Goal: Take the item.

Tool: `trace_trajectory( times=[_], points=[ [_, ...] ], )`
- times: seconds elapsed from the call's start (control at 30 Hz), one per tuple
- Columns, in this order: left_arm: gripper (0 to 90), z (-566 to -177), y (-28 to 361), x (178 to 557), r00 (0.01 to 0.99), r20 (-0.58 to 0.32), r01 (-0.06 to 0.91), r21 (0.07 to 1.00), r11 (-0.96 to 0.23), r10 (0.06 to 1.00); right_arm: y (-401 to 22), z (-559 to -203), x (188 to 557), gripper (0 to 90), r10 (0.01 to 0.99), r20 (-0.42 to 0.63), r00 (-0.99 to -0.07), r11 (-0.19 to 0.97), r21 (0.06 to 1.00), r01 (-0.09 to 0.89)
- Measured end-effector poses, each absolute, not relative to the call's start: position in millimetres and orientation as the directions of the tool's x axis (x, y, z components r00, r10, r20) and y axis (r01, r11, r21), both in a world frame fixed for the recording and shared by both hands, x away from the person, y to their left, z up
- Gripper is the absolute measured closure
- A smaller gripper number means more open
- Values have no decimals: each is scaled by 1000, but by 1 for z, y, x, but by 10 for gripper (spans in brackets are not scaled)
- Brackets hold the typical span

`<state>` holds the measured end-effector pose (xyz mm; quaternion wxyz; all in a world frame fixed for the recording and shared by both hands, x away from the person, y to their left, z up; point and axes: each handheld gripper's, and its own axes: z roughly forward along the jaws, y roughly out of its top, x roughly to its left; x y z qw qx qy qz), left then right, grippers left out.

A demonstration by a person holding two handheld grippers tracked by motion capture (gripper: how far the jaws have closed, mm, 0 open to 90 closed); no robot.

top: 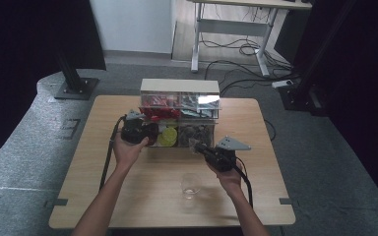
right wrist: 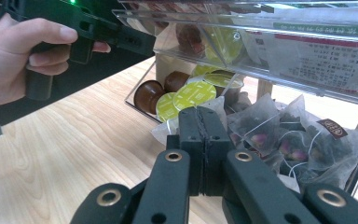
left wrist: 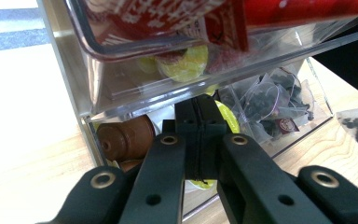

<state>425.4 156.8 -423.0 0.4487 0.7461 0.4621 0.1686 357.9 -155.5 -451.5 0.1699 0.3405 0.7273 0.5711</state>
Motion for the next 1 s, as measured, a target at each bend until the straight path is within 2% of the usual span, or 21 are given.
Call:
trace_trajectory(
  times=[1.0],
  points=[
    [893, -423, 157, 426, 515, -165, 546, 820, -173, 841, -159, -442, 317, 883, 643, 135, -754, 116, 956, 270]
  ],
)
